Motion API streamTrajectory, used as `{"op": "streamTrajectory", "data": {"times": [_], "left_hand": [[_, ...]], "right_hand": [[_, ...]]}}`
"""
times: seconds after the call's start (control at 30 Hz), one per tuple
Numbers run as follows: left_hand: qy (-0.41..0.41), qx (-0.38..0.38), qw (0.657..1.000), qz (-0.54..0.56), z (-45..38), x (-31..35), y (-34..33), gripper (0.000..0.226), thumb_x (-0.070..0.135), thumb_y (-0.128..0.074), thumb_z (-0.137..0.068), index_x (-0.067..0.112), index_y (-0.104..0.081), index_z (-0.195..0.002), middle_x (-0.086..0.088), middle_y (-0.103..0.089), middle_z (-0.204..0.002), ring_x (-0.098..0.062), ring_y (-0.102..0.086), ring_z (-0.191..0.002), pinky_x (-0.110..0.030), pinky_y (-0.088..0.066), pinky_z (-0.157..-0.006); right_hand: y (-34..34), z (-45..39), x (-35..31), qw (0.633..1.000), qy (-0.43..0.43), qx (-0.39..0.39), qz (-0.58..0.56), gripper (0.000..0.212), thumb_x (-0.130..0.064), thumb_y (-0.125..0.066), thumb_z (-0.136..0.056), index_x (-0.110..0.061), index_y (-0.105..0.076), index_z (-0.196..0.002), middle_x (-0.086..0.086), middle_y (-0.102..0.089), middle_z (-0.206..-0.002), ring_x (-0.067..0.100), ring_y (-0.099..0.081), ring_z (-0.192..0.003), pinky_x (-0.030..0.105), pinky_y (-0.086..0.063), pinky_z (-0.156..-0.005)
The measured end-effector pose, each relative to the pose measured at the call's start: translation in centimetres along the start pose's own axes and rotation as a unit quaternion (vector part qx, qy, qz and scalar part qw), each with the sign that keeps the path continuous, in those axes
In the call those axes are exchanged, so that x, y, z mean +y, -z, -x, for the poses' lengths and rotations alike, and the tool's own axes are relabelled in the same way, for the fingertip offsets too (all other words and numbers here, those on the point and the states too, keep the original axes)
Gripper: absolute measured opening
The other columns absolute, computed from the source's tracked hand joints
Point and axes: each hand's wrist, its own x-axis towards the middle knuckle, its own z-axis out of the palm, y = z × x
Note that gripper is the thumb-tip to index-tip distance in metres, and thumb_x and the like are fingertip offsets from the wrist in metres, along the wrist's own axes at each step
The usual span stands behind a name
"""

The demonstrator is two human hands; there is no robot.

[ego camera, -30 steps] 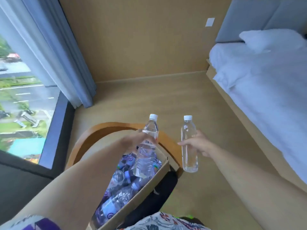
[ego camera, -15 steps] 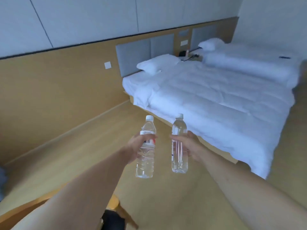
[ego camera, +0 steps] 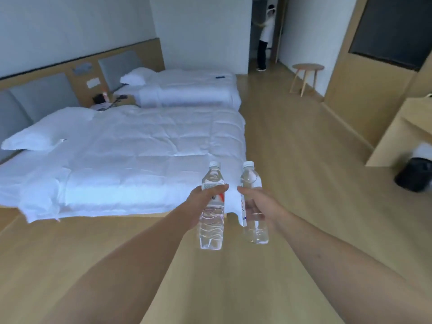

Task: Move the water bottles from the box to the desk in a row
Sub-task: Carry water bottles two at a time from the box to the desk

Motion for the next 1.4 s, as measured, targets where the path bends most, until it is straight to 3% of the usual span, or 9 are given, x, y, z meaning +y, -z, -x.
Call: {"op": "streamTrajectory", "data": {"times": [0.13, 0.27, 0.33, 0.47, 0.7, 0.97, 1.13, 1.23, 1.4], "left_hand": [[0.012, -0.089, 0.994, -0.063, -7.4, 1.9, -7.0, 0.051, 0.044, -0.091, -0.058, 0.017, -0.072, -0.096, -0.006, -0.069, -0.075, -0.024, -0.068, -0.063, -0.034, -0.055, -0.065], [0.035, -0.169, 0.980, -0.104, -14.6, 3.3, -13.3, 0.056, 0.047, -0.094, -0.057, 0.018, -0.072, -0.099, -0.006, -0.072, -0.078, -0.027, -0.071, -0.068, -0.042, -0.062, -0.075], [0.051, -0.204, 0.969, -0.131, -18.1, 4.3, -16.2, 0.059, 0.051, -0.095, -0.053, 0.019, -0.073, -0.097, -0.006, -0.071, -0.076, -0.025, -0.070, -0.065, -0.037, -0.060, -0.065], [0.063, -0.274, 0.944, -0.172, -25.2, 7.6, -20.7, 0.053, 0.051, -0.096, -0.053, 0.022, -0.074, -0.092, -0.005, -0.070, -0.073, -0.023, -0.068, -0.060, -0.031, -0.056, -0.056], [0.069, -0.313, 0.918, -0.232, -35.4, 13.7, -27.7, 0.064, 0.054, -0.093, -0.052, 0.018, -0.072, -0.101, -0.005, -0.070, -0.074, -0.023, -0.066, -0.064, -0.030, -0.056, -0.052], [0.075, -0.348, 0.896, -0.264, -43.1, 15.3, -37.5, 0.064, 0.053, -0.093, -0.052, 0.019, -0.072, -0.103, -0.005, -0.071, -0.076, -0.023, -0.068, -0.067, -0.030, -0.055, -0.052], [0.052, -0.360, 0.886, -0.287, -47.6, 15.8, -45.7, 0.072, 0.057, -0.093, -0.048, 0.022, -0.069, -0.107, -0.003, -0.074, -0.085, -0.018, -0.071, -0.068, -0.028, -0.055, -0.049], [0.030, -0.360, 0.884, -0.297, -50.3, 16.8, -51.9, 0.073, 0.057, -0.093, -0.052, 0.025, -0.066, -0.113, -0.006, -0.073, -0.101, -0.021, -0.071, -0.084, -0.028, -0.056, -0.049], [0.017, -0.370, 0.885, -0.282, -53.6, 18.9, -63.0, 0.079, 0.059, -0.091, -0.052, 0.026, -0.062, -0.117, -0.007, -0.072, -0.109, -0.025, -0.072, -0.091, -0.036, -0.060, -0.062]], "right_hand": [[7.5, -1.3, 0.4, 0.995, -0.008, 0.093, -0.037, 0.036, -0.046, -0.082, -0.076, -0.017, -0.073, -0.095, 0.011, -0.079, -0.083, 0.023, -0.075, -0.068, 0.035, -0.063, -0.059], [13.9, -3.9, -0.1, 0.973, -0.023, 0.219, -0.073, 0.043, -0.043, -0.087, -0.069, -0.011, -0.072, -0.094, 0.016, -0.077, -0.080, 0.027, -0.073, -0.063, 0.038, -0.063, -0.058], [16.4, -5.6, -0.9, 0.959, -0.028, 0.265, -0.097, 0.040, -0.039, -0.086, -0.072, -0.010, -0.071, -0.093, 0.011, -0.075, -0.069, 0.025, -0.072, -0.056, 0.032, -0.059, -0.049], [20.2, -9.7, -3.5, 0.931, -0.039, 0.337, -0.132, 0.046, -0.038, -0.086, -0.075, -0.006, -0.067, -0.103, 0.006, -0.073, -0.062, 0.022, -0.071, -0.054, 0.029, -0.057, -0.050], [25.6, -14.9, -8.0, 0.897, -0.039, 0.408, -0.165, 0.041, -0.034, -0.086, -0.077, -0.010, -0.062, -0.100, 0.003, -0.070, -0.056, 0.022, -0.069, -0.052, 0.032, -0.060, -0.053], [34.5, -20.0, -8.5, 0.868, -0.048, 0.453, -0.199, 0.041, -0.036, -0.085, -0.077, -0.013, -0.063, -0.104, 0.003, -0.072, -0.059, 0.021, -0.071, -0.052, 0.031, -0.058, -0.050], [43.1, -23.5, -8.2, 0.858, -0.034, 0.467, -0.209, 0.047, -0.040, -0.086, -0.075, -0.014, -0.061, -0.104, 0.003, -0.073, -0.061, 0.020, -0.072, -0.055, 0.032, -0.060, -0.053], [49.4, -24.9, -8.7, 0.853, -0.020, 0.472, -0.221, 0.048, -0.040, -0.086, -0.076, -0.016, -0.058, -0.107, 0.002, -0.075, -0.063, 0.020, -0.074, -0.057, 0.031, -0.059, -0.052], [59.9, -26.2, -10.1, 0.843, -0.015, 0.487, -0.226, 0.047, -0.041, -0.088, -0.073, -0.021, -0.055, -0.100, 0.002, -0.075, -0.064, 0.021, -0.074, -0.058, 0.033, -0.061, -0.055]]}}
